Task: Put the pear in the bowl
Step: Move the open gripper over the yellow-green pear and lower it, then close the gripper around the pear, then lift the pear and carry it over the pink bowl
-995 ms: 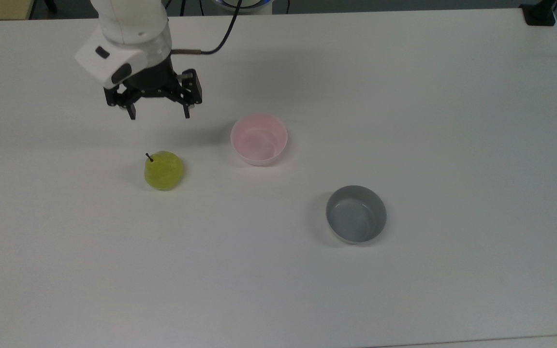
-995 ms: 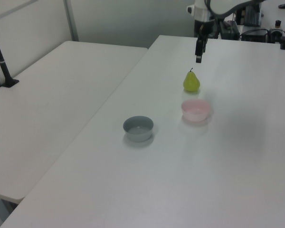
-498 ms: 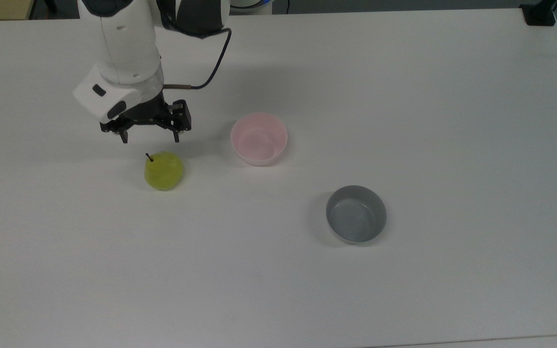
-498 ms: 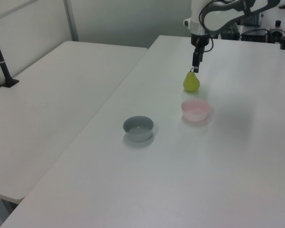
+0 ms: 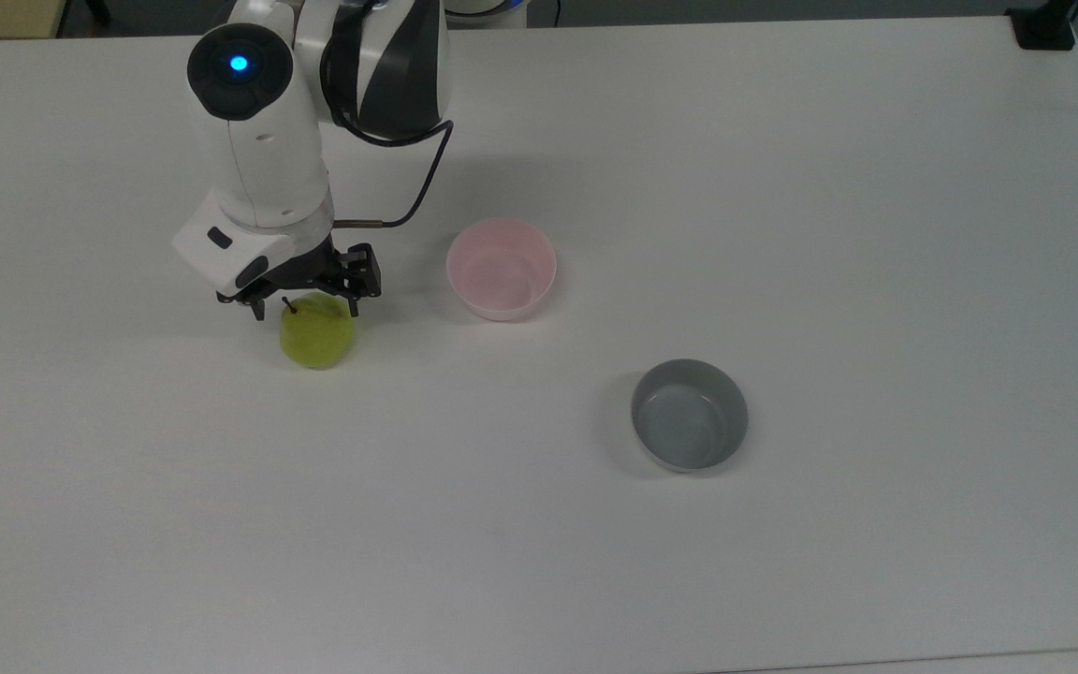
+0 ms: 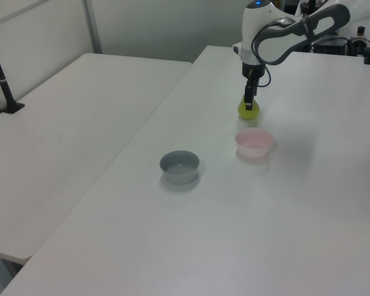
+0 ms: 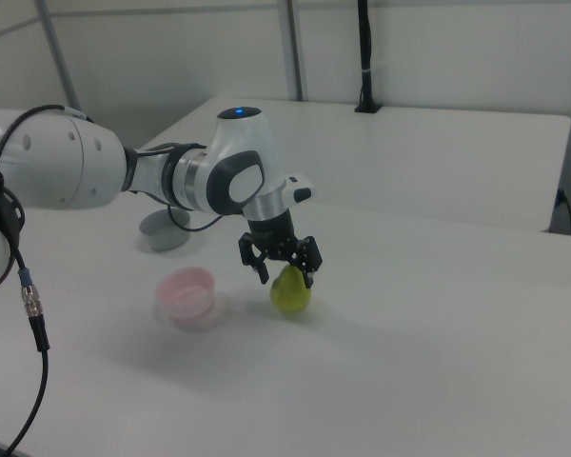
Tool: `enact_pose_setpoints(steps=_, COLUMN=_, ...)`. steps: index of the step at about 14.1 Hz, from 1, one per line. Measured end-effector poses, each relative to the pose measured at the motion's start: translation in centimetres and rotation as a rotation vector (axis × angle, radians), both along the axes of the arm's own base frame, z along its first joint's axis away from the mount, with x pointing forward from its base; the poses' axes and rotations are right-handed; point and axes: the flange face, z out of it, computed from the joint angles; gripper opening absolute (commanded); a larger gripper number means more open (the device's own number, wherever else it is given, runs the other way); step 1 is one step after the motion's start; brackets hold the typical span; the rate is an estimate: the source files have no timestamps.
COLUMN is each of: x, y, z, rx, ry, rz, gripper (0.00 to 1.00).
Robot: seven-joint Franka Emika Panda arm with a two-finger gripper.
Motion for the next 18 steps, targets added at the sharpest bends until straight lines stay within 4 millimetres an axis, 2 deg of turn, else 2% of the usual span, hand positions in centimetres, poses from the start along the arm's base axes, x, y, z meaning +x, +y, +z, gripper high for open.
enact_pose_setpoints(steps=4, x=0.1, y=0.1, z=-0.5, rx=-0.009, ry=0.002, rz=0.009, gripper=1.0)
enact_pose_setpoints(steps=6, x=0.2, y=0.2, z=-1.0, rx=-0.009, ry=0.001, rz=0.011, gripper=0.86)
enact_pose_setpoints(steps=8, x=0.4, y=0.2, z=-1.3, rx=-0.009, ry=-0.007, rz=0.013, gripper=0.57)
enact_pose_setpoints(steps=9, x=0.4, y=0.2, z=-1.4, rx=-0.01, ry=-0.007, rz=0.014, gripper=0.47)
enact_pose_setpoints(steps=11, x=0.5, y=0.2, z=-1.2, rx=-0.01, ry=-0.01, rz=0.014, gripper=0.38)
enact_pose_setpoints(steps=18, x=0.6, y=0.2, z=-0.7, rx=-0.012, ry=-0.019, rz=0.015, gripper=0.37)
